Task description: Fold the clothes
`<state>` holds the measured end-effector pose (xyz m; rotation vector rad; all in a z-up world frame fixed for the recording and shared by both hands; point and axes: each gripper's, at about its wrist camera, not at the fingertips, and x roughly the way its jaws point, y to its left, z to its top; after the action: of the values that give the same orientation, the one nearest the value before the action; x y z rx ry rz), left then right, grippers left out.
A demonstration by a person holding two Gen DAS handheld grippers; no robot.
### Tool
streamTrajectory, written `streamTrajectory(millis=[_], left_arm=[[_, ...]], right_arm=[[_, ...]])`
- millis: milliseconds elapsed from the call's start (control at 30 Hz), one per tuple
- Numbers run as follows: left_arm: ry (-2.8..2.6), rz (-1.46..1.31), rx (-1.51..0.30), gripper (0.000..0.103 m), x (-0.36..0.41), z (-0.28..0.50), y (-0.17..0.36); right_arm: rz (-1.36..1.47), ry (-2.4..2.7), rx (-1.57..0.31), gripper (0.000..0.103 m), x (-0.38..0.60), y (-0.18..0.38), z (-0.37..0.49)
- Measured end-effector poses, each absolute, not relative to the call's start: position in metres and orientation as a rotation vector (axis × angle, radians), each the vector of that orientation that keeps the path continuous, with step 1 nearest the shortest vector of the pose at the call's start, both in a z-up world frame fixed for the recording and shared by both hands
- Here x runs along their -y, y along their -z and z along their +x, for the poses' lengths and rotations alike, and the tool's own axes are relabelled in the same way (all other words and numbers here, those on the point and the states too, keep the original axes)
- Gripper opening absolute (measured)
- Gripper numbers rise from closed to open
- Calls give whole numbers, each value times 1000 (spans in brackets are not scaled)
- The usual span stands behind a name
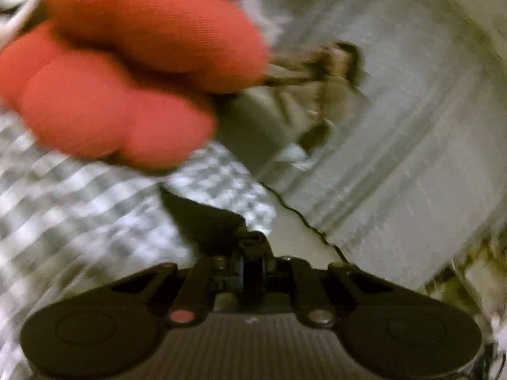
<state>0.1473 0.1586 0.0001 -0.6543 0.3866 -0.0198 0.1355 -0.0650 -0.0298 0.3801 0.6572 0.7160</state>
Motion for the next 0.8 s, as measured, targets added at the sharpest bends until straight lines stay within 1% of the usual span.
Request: streamTrajectory(millis=[200,367,500,667,733,800], left_arm=[[197,-473,-429,9,-120,162,-18],[256,-420,-526,10,-103,178,-7],[290,-433,-593,12,-106,179,6],[292,-443,-593,37,-112,175,4],[279,-446,-584,41,-116,173,2],[256,-453,-581,41,-121,172,-1]], right_arm=[[475,-722,-688,69,81,29,138],[532,-713,-709,69,91,30,141],[531,-713,-710,69,91,29,141],[529,-711,-724,69,92,28,142],[500,-711,-738,69,91,23,141],[453,-712,-740,69,89,18,139]])
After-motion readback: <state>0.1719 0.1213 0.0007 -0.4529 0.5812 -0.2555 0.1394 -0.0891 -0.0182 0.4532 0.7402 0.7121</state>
